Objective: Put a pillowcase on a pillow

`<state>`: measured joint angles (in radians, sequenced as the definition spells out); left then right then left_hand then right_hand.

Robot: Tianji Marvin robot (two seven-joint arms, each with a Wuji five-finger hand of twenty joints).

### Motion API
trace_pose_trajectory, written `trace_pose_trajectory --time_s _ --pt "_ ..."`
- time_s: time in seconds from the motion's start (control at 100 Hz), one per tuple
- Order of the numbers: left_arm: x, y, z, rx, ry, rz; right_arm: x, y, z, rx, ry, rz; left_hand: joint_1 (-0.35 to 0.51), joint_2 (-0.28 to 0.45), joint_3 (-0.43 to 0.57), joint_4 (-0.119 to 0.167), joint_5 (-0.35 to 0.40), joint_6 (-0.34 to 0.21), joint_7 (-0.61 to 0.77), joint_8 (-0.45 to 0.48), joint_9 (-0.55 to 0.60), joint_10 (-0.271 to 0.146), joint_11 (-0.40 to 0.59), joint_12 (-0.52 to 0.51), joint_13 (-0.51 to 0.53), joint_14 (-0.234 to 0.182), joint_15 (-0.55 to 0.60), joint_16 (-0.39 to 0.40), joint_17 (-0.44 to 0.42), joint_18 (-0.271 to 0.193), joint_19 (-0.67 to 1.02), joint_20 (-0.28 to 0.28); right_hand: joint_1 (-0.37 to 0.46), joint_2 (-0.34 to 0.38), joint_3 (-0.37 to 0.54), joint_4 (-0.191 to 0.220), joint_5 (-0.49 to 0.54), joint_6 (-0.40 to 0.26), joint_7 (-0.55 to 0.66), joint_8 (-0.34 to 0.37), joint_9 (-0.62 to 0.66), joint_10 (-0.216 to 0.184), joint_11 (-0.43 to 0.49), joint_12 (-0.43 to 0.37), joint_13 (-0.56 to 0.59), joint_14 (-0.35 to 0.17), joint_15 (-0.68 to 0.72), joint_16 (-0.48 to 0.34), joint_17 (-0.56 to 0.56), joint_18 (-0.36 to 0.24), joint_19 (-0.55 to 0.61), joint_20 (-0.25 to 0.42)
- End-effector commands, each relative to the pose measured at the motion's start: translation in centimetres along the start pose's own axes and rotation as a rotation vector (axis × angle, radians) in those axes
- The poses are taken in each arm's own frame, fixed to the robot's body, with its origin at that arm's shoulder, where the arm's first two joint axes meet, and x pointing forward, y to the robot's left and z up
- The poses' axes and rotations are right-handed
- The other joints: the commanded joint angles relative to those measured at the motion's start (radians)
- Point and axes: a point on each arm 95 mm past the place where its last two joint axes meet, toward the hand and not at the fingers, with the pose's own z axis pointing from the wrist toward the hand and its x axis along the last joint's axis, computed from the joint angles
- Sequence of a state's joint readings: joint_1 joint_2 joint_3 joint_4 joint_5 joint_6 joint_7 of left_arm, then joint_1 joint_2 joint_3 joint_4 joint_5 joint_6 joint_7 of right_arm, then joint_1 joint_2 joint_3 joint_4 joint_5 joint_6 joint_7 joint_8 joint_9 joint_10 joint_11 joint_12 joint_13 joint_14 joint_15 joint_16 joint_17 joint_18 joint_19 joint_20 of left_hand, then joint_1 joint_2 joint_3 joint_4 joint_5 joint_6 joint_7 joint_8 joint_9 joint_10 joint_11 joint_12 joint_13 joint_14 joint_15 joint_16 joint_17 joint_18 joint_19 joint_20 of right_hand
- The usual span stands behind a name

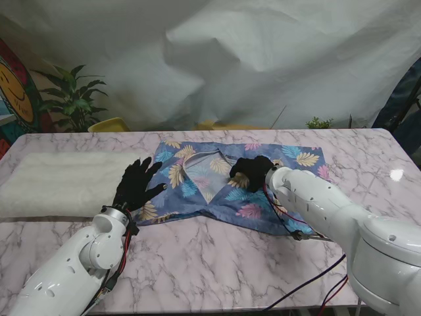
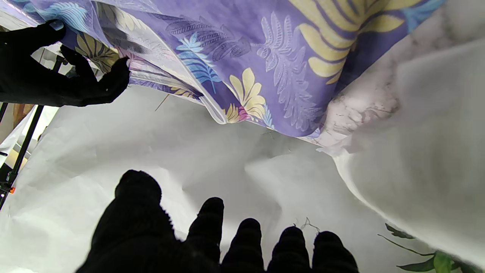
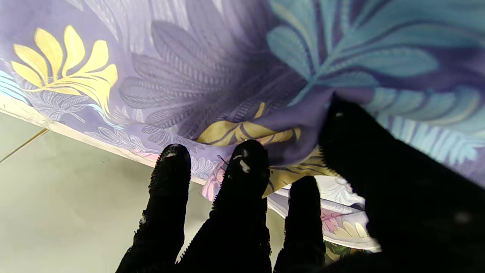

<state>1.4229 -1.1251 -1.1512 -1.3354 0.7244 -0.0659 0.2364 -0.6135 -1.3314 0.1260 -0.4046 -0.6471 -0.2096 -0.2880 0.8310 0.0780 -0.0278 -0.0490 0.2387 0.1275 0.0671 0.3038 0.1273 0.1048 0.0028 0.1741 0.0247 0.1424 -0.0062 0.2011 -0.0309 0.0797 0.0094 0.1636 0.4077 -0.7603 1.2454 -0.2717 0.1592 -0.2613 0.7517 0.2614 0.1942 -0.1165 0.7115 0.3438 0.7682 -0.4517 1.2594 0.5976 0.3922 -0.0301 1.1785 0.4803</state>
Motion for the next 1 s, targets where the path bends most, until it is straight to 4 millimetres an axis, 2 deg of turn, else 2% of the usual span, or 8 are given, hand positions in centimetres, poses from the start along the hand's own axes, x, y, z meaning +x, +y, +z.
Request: trace_pose_trajectory --time_s 0.0,0.12,0.2,0.3,0.46,0.63,0.85,0.99 --pt "0.16 0.11 0.01 -0.014 0.001 0.001 0.71 0.39 0.39 -0.012 0.007 0.004 0.027 0.021 -0.003 0.026 0.020 0.001 0.008 0.009 -0.017 0.002 0.004 0.014 0.001 -0.024 0.014 0.011 -0.011 -0.014 0.019 0.021 0.047 -0.050 0.056 -0.024 -0.061 0.027 -0.003 -0.025 -0.006 -0.029 0.065 0.026 0.051 -0.043 0.054 -0.015 0.019 -0.034 0.033 0.020" --pt "0.14 0.10 -0.03 -0.014 0.000 0.003 1.01 0.57 0.66 -0.037 0.000 0.019 0.028 0.020 -0.003 0.026 0.020 0.002 0.008 0.009 -0.017 0.002 0.004 0.015 0.003 -0.023 0.017 0.015 -0.011 -0.015 0.020 0.029 0.055 -0.050 0.056 -0.019 -0.060 0.154 -0.354 -0.246 0.085 -0.051 0.102 0.038 0.183 -0.064 0.062 -0.060 0.088 -0.050 0.067 0.049" --pt "0.14 0.09 -0.07 -0.017 -0.002 0.004 1.18 0.74 0.82 -0.046 -0.009 0.016 0.028 0.019 -0.002 0.026 0.022 0.002 0.009 0.009 -0.016 0.004 0.005 0.016 0.005 -0.022 0.020 0.017 -0.011 -0.015 0.021 0.033 0.042 -0.045 0.058 0.004 -0.044 0.181 -0.484 -0.241 0.153 -0.066 0.125 0.056 0.231 -0.074 0.069 -0.059 0.134 -0.073 0.098 0.070" --pt "0.13 0.08 -0.11 -0.017 -0.003 0.004 1.17 0.90 0.99 -0.031 -0.010 -0.003 0.030 0.018 -0.002 0.026 0.025 0.003 0.011 0.010 -0.017 0.005 0.005 0.016 0.008 -0.022 0.025 0.020 -0.012 -0.014 0.022 0.039 0.022 -0.040 0.073 0.103 -0.058 0.154 -0.349 -0.115 0.224 -0.106 0.225 0.109 0.268 -0.087 0.098 0.081 0.168 -0.099 0.145 0.113" --pt "0.12 0.06 -0.14 -0.014 -0.003 0.002 1.13 0.90 1.13 0.007 0.011 -0.046 0.030 0.017 -0.002 0.026 0.026 0.001 0.012 0.011 -0.018 0.010 0.004 0.016 0.011 -0.020 0.033 0.024 -0.012 -0.013 0.024 0.048 0.051 -0.068 0.103 0.113 -0.031 0.079 0.065 -0.028 0.319 -0.136 0.418 0.303 0.317 -0.107 0.178 0.239 0.208 -0.118 0.209 0.155" --pt "0.12 0.06 -0.14 -0.011 -0.001 0.000 0.75 0.39 0.93 0.035 0.021 -0.070 0.032 0.016 -0.002 0.027 0.026 0.000 0.013 0.011 -0.017 0.013 0.005 0.017 0.015 -0.021 0.042 0.028 -0.013 -0.013 0.026 0.059 0.123 -0.141 0.099 -0.046 0.198 0.070 0.091 0.025 0.444 -0.135 0.571 0.474 0.384 -0.094 0.248 0.313 0.260 -0.118 0.267 0.185" --pt "0.18 0.11 -0.09 -0.014 0.005 0.002 0.40 0.13 0.80 0.026 -0.015 -0.077 0.028 0.022 -0.003 0.026 0.027 -0.001 0.013 0.012 -0.016 0.017 0.007 0.020 0.020 -0.023 0.053 0.032 -0.012 -0.013 0.029 0.069 0.105 -0.080 0.079 -0.054 0.452 0.039 0.104 0.059 0.629 -0.093 0.613 0.562 0.537 -0.096 0.324 0.333 0.378 -0.095 0.371 0.210" --pt "0.23 0.17 -0.08 -0.014 0.007 -0.002 0.40 0.64 0.69 0.005 -0.057 -0.092 0.030 0.027 -0.002 0.027 0.026 0.000 0.013 0.012 -0.028 0.014 -0.012 0.007 0.024 -0.024 0.068 0.040 -0.014 -0.011 0.034 0.083 -0.025 -0.014 -0.011 -0.058 0.522 -0.102 0.228 -0.102 0.538 -0.064 0.548 0.574 0.468 -0.066 0.278 0.297 0.327 -0.072 0.355 0.204"
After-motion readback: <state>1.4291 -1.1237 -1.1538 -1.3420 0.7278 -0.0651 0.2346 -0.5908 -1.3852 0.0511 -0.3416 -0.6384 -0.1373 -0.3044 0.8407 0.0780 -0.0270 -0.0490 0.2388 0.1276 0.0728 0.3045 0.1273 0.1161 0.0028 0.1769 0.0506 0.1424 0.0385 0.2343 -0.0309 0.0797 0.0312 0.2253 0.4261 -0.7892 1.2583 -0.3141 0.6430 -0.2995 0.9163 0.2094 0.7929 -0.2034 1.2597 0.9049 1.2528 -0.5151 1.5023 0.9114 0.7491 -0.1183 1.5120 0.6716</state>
